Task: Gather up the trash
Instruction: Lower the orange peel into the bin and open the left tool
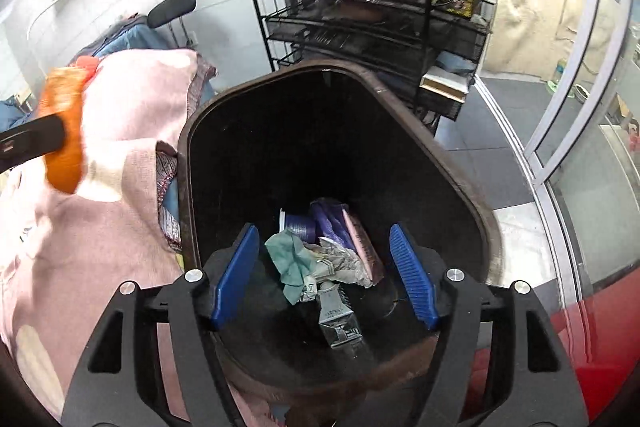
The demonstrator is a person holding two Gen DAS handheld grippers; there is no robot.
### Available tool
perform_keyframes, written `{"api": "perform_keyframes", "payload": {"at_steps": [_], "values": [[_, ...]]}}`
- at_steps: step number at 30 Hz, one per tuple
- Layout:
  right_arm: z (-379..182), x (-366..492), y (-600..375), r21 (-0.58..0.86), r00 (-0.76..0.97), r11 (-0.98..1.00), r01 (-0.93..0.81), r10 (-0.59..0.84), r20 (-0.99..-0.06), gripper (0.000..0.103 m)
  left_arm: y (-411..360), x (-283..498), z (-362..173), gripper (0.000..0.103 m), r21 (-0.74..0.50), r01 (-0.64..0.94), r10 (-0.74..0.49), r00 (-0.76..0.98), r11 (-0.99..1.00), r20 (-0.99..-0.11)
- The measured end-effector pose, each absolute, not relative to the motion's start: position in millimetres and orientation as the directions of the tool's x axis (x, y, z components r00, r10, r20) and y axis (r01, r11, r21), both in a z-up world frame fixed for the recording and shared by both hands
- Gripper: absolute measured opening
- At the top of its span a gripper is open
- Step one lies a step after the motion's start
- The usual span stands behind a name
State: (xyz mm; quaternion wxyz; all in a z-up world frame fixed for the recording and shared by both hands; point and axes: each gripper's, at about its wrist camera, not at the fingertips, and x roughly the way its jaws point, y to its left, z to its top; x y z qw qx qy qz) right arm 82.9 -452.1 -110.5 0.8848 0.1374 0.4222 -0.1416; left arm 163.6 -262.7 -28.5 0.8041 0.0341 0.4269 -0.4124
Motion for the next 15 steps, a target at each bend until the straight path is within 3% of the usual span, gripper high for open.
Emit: {"api": "perform_keyframes", "payload": {"at_steps": [15], "values": [[-91.3, 33.5, -464.9, 0.126, 0.612, 0.889, 0.441, -0.195, -0.767, 0.075, -337.9, 169.1, -55.7, 0.028, -0.282, 0.741, -0.584, 0.179, 0.609, -0.792]]}}
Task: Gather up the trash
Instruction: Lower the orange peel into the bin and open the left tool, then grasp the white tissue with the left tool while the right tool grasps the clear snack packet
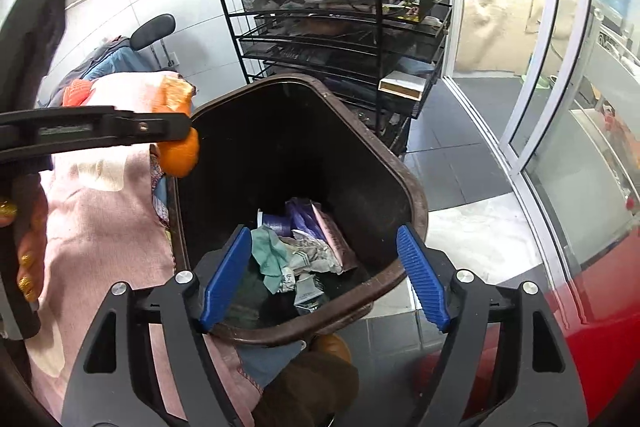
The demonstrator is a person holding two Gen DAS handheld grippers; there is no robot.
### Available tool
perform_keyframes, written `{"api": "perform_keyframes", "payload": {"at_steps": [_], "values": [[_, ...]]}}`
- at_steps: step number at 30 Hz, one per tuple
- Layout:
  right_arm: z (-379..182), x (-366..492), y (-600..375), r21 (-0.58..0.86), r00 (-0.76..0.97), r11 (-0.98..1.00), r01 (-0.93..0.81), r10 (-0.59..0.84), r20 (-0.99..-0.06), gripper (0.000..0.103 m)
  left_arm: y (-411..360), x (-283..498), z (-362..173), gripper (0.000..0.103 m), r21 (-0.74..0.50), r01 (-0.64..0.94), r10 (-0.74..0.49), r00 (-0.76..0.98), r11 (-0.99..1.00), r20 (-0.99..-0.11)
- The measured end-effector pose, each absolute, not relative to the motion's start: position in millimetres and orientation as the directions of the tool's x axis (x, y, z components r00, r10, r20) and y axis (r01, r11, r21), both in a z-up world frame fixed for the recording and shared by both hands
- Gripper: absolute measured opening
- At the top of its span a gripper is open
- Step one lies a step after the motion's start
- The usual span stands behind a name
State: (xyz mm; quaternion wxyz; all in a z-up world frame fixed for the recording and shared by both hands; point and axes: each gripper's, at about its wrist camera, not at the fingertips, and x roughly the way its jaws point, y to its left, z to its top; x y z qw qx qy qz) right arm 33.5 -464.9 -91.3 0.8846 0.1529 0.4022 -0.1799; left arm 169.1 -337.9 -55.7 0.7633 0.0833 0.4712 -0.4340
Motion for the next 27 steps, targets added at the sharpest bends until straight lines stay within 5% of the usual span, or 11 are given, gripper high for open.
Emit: {"api": "perform_keyframes", "payload": {"at_steps": [5, 9, 12, 27], "values": [[-89.2, 30.5, -467.0, 0.122, 0.608, 0.886, 0.448, -0.201, -0.768, 0.079, -350.5, 174.0, -64.4, 0.035, -0.273, 0.735, -0.555, 0.166, 0.62, -0.815], [-89.3, 29.4, -470.3, 0.115, 0.601, 0.88, 0.461, -0.214, -0.77, 0.08, -352.4, 174.6, -62.6, 0.072, -0.243, 0.738, -0.544, 0.195, 0.63, -0.816], [-91.3, 28.5, -473.4, 0.112, 0.591, 0.871, 0.478, -0.225, -0.775, 0.08, -347.7, 170.8, -56.9, 0.082, -0.228, 0.745, -0.551, 0.217, 0.627, -0.806], [-86.0, 51.1, -447.1, 0.132, 0.627, 0.906, 0.401, -0.167, -0.761, 0.08, -253.0, 145.2, -23.6, 0.092, -0.131, 0.683, -0.54, 0.428, 0.718, -0.724]]}}
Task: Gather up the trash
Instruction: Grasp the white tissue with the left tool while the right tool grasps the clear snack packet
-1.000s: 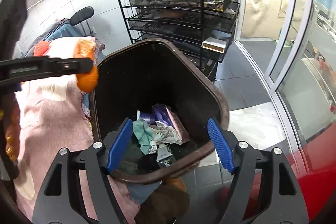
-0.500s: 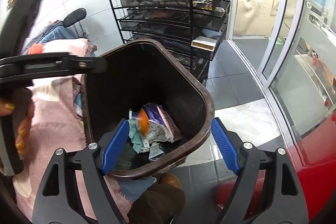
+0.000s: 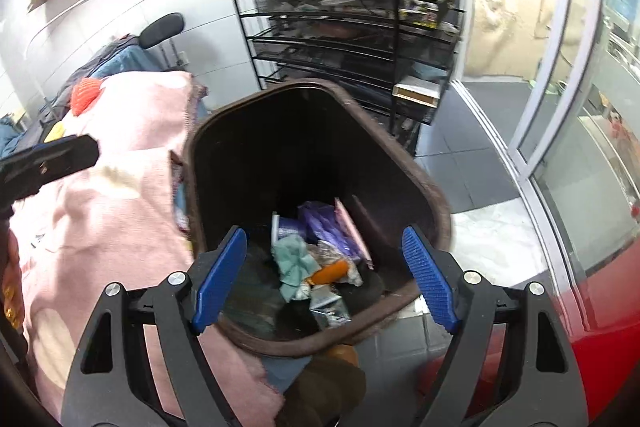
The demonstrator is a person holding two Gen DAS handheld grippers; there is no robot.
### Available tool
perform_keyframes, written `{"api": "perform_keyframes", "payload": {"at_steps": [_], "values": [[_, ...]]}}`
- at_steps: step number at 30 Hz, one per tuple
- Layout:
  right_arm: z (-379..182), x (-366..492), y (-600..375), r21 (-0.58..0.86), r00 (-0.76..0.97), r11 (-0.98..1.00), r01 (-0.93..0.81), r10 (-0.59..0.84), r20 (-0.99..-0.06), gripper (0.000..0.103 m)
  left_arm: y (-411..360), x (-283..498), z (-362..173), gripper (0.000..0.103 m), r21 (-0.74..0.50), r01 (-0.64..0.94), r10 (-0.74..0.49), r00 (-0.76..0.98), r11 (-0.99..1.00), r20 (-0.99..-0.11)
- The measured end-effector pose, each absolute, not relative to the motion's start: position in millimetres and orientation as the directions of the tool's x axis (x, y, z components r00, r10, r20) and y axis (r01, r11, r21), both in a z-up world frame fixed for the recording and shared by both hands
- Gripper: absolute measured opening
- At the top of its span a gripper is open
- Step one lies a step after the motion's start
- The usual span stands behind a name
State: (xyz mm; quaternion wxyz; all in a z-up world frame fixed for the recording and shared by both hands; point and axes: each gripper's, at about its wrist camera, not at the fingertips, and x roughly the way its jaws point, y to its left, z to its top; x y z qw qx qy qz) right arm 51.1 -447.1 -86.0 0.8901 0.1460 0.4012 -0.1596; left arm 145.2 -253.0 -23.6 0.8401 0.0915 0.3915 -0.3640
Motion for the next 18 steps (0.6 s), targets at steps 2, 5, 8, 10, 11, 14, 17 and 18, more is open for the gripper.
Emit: {"api": "perform_keyframes", "payload": {"at_steps": [2, 5, 8, 10, 11, 14, 17, 18], "values": [[-83.6, 59.1, -436.3, 0.139, 0.638, 0.919, 0.369, -0.142, -0.757, 0.08, -233.3, 144.3, -22.6, 0.092, -0.146, 0.657, -0.539, 0.447, 0.74, -0.714], [-80.2, 69.3, -419.8, 0.14, 0.649, 0.936, 0.322, -0.111, -0.753, 0.08, -199.7, 144.5, -24.4, 0.093, -0.148, 0.605, -0.512, 0.49, 0.782, -0.705], [-75.2, 80.3, -400.4, 0.147, 0.665, 0.954, 0.262, -0.068, -0.744, 0.08, -170.9, 142.8, -26.6, 0.093, -0.132, 0.552, -0.468, 0.53, 0.823, -0.707], [-72.2, 88.5, -385.5, 0.157, 0.671, 0.963, 0.22, -0.033, -0.74, 0.08, -150.2, 142.2, -27.7, 0.093, -0.135, 0.514, -0.446, 0.548, 0.847, -0.708], [-70.9, 92.8, -377.2, 0.16, 0.675, 0.967, 0.196, -0.015, -0.738, 0.08, -139.6, 141.7, -28.5, 0.093, -0.141, 0.494, -0.436, 0.555, 0.858, -0.708], [-68.3, 104.3, -357.0, 0.164, 0.676, 0.977, 0.138, 0.028, -0.736, 0.08, -107.4, 140.3, -30.8, 0.093, -0.132, 0.431, -0.389, 0.588, 0.893, -0.709], [-64.7, 118.9, -328.7, 0.173, 0.668, 0.984, 0.048, 0.098, -0.738, 0.08, -78.4, 140.8, -34.1, 0.093, -0.125, 0.369, -0.341, 0.61, 0.921, -0.715], [-64.1, 122.2, -321.5, 0.174, 0.665, 0.984, 0.026, 0.113, -0.738, 0.08, -67.0, 142.0, -34.8, 0.093, -0.125, 0.345, -0.325, 0.618, 0.93, -0.716]]}}
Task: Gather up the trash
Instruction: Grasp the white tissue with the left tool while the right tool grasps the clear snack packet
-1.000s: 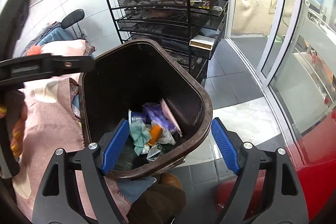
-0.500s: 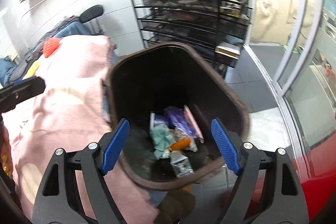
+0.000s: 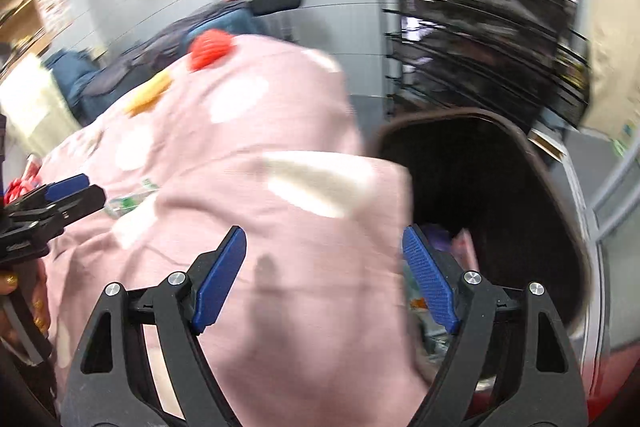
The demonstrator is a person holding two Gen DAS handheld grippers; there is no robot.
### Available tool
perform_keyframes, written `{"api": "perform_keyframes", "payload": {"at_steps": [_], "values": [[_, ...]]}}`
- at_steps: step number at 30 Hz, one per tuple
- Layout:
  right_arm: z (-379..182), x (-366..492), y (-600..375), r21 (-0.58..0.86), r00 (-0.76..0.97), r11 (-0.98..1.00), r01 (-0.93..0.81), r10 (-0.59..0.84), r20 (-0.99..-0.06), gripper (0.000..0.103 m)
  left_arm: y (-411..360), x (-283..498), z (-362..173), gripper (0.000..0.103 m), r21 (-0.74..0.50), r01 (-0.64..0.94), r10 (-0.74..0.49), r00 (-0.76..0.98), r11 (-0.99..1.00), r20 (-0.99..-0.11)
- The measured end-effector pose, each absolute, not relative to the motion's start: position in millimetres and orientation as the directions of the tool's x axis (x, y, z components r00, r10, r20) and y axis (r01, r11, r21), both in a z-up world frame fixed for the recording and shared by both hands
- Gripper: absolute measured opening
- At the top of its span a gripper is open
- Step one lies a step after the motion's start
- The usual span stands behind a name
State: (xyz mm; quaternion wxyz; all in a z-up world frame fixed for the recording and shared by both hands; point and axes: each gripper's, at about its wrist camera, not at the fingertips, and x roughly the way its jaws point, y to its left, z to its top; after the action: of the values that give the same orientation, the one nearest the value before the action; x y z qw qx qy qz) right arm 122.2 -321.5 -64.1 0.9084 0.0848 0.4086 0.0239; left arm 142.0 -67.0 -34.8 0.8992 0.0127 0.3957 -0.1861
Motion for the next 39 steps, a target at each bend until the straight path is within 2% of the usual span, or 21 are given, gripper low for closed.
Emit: {"api": "perform_keyframes", "payload": {"at_steps": [9, 16, 20, 24, 34, 35, 36, 37, 38, 39], "values": [[-56.9, 162.0, -233.1, 0.163, 0.6, 0.962, -0.22, 0.265, -0.754, 0.08, 40.4, 154.1, -39.0, 0.093, -0.146, 0.108, -0.181, 0.663, 0.983, -0.727], [-63.8, 191.6, -156.3, 0.134, 0.471, 0.898, -0.419, 0.341, -0.813, 0.08, 93.1, 160.2, -45.5, 0.093, -0.142, 0.005, -0.11, 0.659, 0.99, -0.744], [-73.6, 213.3, -127.8, 0.187, 0.372, 0.876, -0.444, 0.37, -0.851, 0.08, 115.4, 169.2, -45.9, 0.093, -0.124, -0.031, -0.073, 0.663, 0.992, -0.745], [-88.7, 233.6, -113.8, 0.303, 0.268, 0.867, -0.395, 0.424, -0.865, 0.079, 132.7, 192.5, -46.2, 0.093, -0.089, -0.056, -0.029, 0.663, 0.994, -0.748], [-116.0, 251.5, -93.1, 0.384, 0.188, 0.871, -0.307, 0.451, -0.873, 0.054, 151.7, 294.6, -44.2, 0.093, 0.033, -0.085, 0.08, 0.64, 0.996, -0.764], [-116.3, 253.6, -94.1, 0.393, 0.19, 0.87, -0.297, 0.457, -0.869, 0.048, 150.2, 304.6, -44.8, 0.093, 0.038, -0.089, 0.086, 0.628, 0.995, -0.773], [-117.1, 256.2, -95.9, 0.406, 0.192, 0.869, -0.283, 0.466, -0.864, 0.035, 148.4, 314.8, -46.5, 0.093, 0.047, -0.091, 0.093, 0.615, 0.995, -0.783], [-118.4, 257.6, -96.1, 0.407, 0.194, 0.871, -0.275, 0.465, -0.864, 0.029, 146.4, 321.9, -49.2, 0.092, 0.058, -0.091, 0.101, 0.605, 0.994, -0.79], [-119.8, 259.2, -97.3, 0.406, 0.196, 0.874, -0.267, 0.462, -0.865, 0.023, 143.7, 329.1, -52.9, 0.09, 0.076, -0.088, 0.114, 0.591, 0.993, -0.798], [-121.2, 259.9, -98.9, 0.411, 0.197, 0.874, -0.257, 0.464, -0.864, 0.019, 140.9, 335.3, -57.7, 0.083, 0.096, -0.082, 0.126, 0.576, 0.992, -0.808]]}}
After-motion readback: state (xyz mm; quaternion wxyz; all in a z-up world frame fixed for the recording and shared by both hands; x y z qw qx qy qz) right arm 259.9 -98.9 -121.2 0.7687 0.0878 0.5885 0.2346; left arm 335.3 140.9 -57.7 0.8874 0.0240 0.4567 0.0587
